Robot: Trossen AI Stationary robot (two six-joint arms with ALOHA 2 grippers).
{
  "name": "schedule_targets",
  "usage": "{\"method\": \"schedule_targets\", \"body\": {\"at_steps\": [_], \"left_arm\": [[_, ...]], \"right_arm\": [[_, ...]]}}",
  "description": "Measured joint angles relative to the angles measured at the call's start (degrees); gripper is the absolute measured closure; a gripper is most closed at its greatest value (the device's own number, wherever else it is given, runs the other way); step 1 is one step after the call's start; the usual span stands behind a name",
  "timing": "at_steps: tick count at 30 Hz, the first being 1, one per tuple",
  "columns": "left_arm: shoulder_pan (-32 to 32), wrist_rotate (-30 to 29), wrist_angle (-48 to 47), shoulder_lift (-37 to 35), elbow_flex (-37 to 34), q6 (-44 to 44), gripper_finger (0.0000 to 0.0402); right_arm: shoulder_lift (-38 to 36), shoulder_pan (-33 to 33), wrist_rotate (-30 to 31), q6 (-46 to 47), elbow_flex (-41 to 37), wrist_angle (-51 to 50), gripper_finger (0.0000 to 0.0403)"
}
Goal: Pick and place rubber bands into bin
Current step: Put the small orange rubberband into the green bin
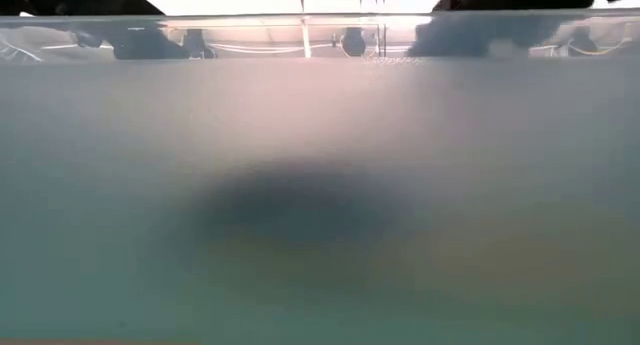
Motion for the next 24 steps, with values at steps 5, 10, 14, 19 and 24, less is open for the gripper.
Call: {"method": "schedule_targets", "body": {"at_steps": [5, 10, 14, 19, 24], "left_arm": [[0.0, -2.3, 0.7, 0.0, 0.0, 0.0, 0.0146], [0.0, -6.1, 1.6, 0.0, 0.0, 0.0, 0.0146], [0.0, -7.6, 1.2, 0.0, 0.0, -0.6, 0.0146], [1.0, -8.0, 1.1, 1.2, 0.7, -1.6, 0.0146], [3.8, -7.6, -3.4, 8.1, 6.0, -1.2, 0.0147]], "right_arm": [[-7.1, 0.0, 0.0, -0.2, -0.2, -6.5, 0.0258], [-13.2, 0.1, 0.1, -0.4, -4.0, -6.7, 0.0262], [-17.0, -0.1, 1.2, -0.5, -7.5, -6.4, 0.0260], [-19.5, -0.8, 6.8, -1.5, -11.5, -4.6, 0.0261], [-20.0, -3.1, 7.6, -5.0, -15.9, 2.0, 0.0263]]}}
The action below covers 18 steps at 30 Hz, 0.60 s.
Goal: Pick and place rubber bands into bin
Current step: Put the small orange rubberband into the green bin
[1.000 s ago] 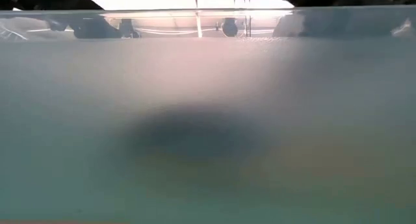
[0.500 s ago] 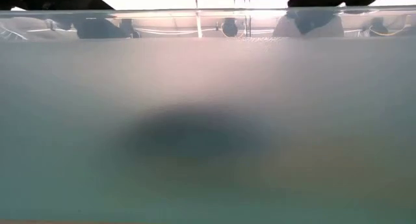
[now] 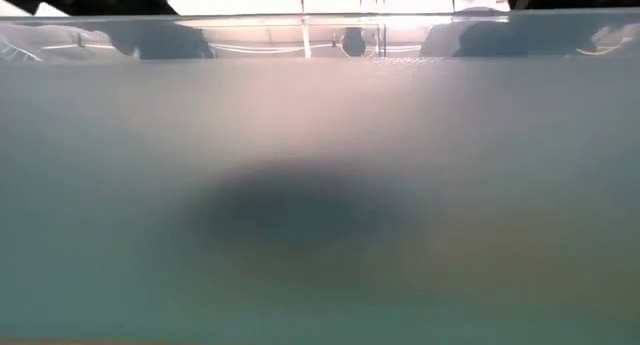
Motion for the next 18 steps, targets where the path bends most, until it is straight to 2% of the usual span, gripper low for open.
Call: {"method": "schedule_targets", "body": {"at_steps": [2, 6, 11, 18], "left_arm": [[1.5, 1.0, -4.3, 4.5, 3.7, 0.3, 0.0147], [4.6, 6.8, -9.5, 14.6, 11.9, 0.9, 0.0147], [6.5, 12.4, -10.4, 26.5, 19.6, 10.6, 0.0147], [8.8, 14.0, -11.2, 38.0, 26.6, 18.9, 0.0147]], "right_arm": [[0.0, -1.2, 0.0, -1.1, -1.5, 2.5, 0.0262], [0.0, -3.8, -0.1, -1.1, -3.9, 6.0, 0.0263], [0.0, -5.9, -0.1, -0.8, -6.2, 8.7, 0.0265], [0.0, -7.5, -0.1, 0.1, -9.0, 10.8, 0.0265]]}}
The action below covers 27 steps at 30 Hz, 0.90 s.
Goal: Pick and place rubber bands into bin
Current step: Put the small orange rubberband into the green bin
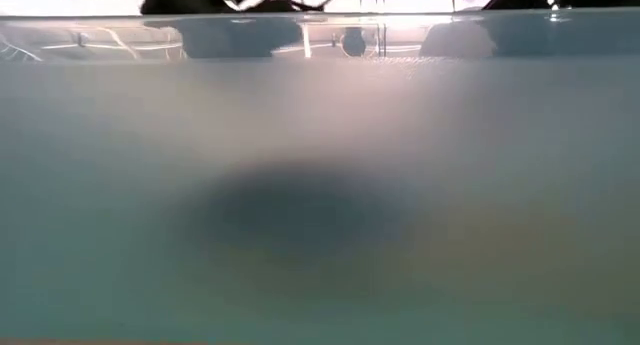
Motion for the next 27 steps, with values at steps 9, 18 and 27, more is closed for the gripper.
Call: {"method": "schedule_targets", "body": {"at_steps": [9, 18, 27], "left_arm": [[3.8, 3.5, 0.5, 8.3, 2.7, -2.2, 0.0147], [3.7, 8.2, 1.2, 13.4, 2.7, -0.8, 0.0147], [4.0, 8.0, 0.9, 16.6, 2.8, -0.5, 0.0147]], "right_arm": [[0.0, -1.7, 0.0, -0.1, -0.9, -0.3, 0.0266], [0.0, -1.8, 0.0, -1.3, -0.9, 0.1, 0.0270], [0.0, -1.8, 0.0, -1.4, -0.9, 0.3, 0.0272]]}}
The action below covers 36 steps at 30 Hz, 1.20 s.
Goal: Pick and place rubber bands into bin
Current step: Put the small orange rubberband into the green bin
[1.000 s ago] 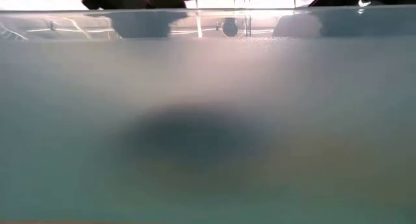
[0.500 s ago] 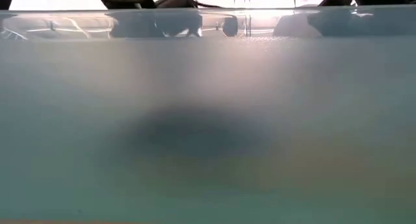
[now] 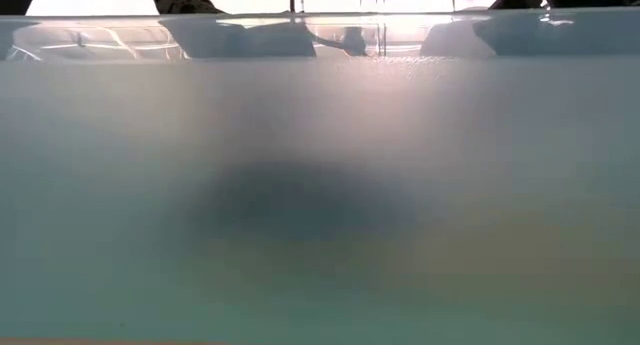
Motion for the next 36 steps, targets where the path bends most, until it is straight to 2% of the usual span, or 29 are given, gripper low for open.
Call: {"method": "schedule_targets", "body": {"at_steps": [7, 10, 26, 31, 36], "left_arm": [[-0.5, -0.1, -0.1, 0.5, 0.1, -0.1, 0.0149], [-0.8, -0.4, -0.2, 0.6, 0.1, -0.2, 0.0167], [-0.7, -2.0, -0.3, 0.7, 0.0, 2.1, 0.0386], [-0.7, -2.5, -2.0, -0.7, -0.2, 2.2, 0.0392], [-0.7, -4.6, -8.8, -6.6, 1.5, 2.2, 0.0396]], "right_arm": [[0.0, 0.0, 0.0, 0.0, 0.0, 0.0, 0.0271], [0.0, 0.0, 0.0, 0.0, 0.0, 0.0, 0.0272], [0.0, 0.0, 0.0, 0.0, 0.0, 0.0, 0.0271], [0.0, 0.0, 0.0, 0.1, 0.0, 0.0, 0.0271], [0.0, 0.0, 0.0, 0.2, 0.0, 0.0, 0.0271]]}}
